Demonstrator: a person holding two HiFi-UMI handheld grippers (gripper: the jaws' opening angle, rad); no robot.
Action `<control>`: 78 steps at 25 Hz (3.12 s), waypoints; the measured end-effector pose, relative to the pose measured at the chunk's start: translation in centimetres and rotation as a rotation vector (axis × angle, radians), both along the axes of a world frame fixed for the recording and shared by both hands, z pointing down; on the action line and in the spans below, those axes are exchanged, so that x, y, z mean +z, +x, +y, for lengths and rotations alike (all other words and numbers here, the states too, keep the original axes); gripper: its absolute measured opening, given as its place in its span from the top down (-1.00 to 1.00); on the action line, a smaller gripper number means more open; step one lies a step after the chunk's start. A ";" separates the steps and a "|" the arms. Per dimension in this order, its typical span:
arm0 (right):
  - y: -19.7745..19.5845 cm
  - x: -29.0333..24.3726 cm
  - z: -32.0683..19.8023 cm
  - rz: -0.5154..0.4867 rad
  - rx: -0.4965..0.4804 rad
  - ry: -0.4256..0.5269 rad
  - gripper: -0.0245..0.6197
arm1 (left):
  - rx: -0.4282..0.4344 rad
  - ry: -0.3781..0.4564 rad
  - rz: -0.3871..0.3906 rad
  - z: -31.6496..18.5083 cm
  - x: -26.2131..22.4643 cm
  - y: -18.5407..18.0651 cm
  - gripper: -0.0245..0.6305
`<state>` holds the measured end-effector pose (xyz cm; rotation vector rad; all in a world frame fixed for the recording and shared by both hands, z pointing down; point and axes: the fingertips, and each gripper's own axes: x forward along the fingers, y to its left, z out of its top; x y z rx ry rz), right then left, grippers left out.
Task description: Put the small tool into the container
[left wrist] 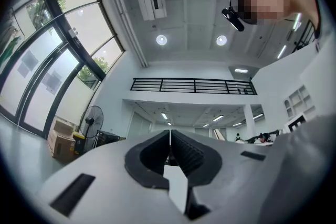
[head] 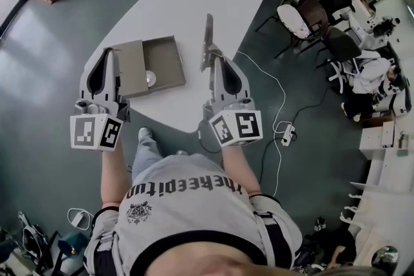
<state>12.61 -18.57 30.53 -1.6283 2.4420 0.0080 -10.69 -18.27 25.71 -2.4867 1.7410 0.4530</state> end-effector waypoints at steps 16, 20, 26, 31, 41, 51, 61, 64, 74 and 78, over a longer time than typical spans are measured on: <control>-6.0 3.3 -9.7 0.038 0.125 -0.091 0.91 | 0.155 -0.003 -0.037 -12.1 -0.6 -4.4 0.89; -7.2 5.3 -11.6 0.071 0.156 -0.141 0.91 | 0.194 -0.012 -0.046 -14.6 0.0 -5.1 0.89; -8.2 9.9 -13.8 0.136 0.200 -0.243 0.91 | 0.255 -0.039 -0.049 -17.8 2.1 -5.4 0.89; -8.8 13.8 -15.0 0.190 0.214 -0.341 0.91 | 0.299 -0.068 -0.035 -20.0 3.7 -5.5 0.89; -9.9 22.1 -15.7 0.298 0.214 -0.555 0.91 | 0.355 -0.127 -0.030 -23.0 6.7 -5.4 0.89; -9.8 29.6 -15.4 0.382 0.217 -0.743 0.91 | 0.388 -0.161 -0.035 -24.6 8.9 -5.1 0.89; -9.4 32.5 -16.7 0.518 0.227 -0.853 0.91 | 0.398 -0.173 -0.032 -25.1 9.8 -4.7 0.89; -9.3 32.8 -17.5 0.549 0.229 -0.859 0.91 | 0.401 -0.171 -0.033 -25.2 9.8 -4.5 0.89; -10.3 34.8 -18.8 0.751 0.219 -0.905 0.91 | 0.397 -0.188 -0.031 -25.4 10.1 -5.4 0.89; -10.7 34.7 -19.0 0.761 0.218 -0.899 0.91 | 0.394 -0.188 -0.029 -25.5 10.0 -6.0 0.89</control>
